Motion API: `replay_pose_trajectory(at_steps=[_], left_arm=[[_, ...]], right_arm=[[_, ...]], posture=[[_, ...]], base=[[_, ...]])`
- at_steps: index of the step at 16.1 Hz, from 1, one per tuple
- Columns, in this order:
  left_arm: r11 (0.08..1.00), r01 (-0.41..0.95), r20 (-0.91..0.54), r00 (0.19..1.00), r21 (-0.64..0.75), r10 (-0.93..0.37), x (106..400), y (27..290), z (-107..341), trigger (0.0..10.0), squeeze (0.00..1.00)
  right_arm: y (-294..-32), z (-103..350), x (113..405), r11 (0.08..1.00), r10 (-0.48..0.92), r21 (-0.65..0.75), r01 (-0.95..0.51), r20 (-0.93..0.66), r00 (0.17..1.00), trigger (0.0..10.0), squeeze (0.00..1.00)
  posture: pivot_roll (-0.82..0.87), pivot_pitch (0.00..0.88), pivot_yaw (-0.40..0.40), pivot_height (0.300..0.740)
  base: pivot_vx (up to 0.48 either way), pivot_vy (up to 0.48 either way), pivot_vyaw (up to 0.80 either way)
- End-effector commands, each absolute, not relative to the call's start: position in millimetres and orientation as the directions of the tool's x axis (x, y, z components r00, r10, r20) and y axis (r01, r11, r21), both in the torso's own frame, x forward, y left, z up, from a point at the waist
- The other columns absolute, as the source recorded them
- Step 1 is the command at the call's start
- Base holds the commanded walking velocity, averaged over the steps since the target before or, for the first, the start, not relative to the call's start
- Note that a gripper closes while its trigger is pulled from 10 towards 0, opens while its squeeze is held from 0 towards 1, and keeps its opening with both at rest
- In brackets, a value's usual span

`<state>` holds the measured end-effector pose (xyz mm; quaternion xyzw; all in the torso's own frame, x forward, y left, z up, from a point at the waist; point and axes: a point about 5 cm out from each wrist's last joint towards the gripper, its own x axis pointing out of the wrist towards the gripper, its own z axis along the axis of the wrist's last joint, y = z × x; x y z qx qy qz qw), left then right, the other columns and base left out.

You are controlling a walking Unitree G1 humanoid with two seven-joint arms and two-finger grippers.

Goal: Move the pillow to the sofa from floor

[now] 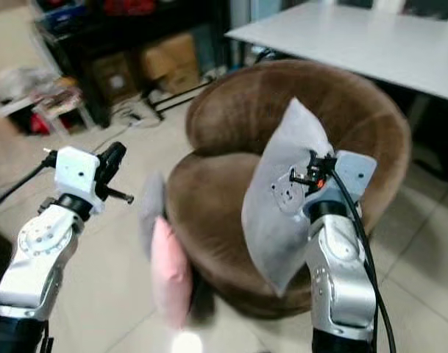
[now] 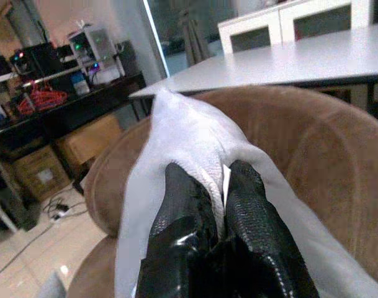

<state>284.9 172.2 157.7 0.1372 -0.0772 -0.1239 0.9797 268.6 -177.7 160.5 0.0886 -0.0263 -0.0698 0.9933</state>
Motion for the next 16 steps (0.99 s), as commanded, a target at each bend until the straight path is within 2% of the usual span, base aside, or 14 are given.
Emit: replay_pose_trajectory(at_steps=[1, 14, 16], left_arm=[[0.933, 0.191, 0.112, 0.966, 0.306, -0.235, 283.3, 181.9, 157.3, 10.0, 0.0], [0.934, 0.188, 0.098, 0.969, 0.304, -0.227, 283.6, 185.9, 155.8, 10.0, 0.0], [0.935, 0.183, 0.102, 0.97, 0.303, -0.222, 285.9, 186.5, 157.0, 10.0, 0.0]], right_arm=[[-165.7, 177.4, 270.8, 0.981, -0.094, 0.184, 0.068, 0.135, 0.986, 10.0, 0.0], [-164.6, 172.5, 270.8, 0.978, -0.047, 0.209, 0.022, 0.113, 0.992, 10.0, 0.0], [-164.5, 173.9, 273.2, 0.977, -0.042, 0.212, 0.018, 0.11, 0.993, 10.0, 0.0]], posture=[[-0.11, 0.0, 0.083, 0.74], [-0.1, 0.0, 0.077, 0.74], [-0.11, 0.0, 0.078, 0.74]], base=[[0.244, 0.0, 0.0], [0.267, 0.0, 0.0], [0.294, 0.0, -0.4]])
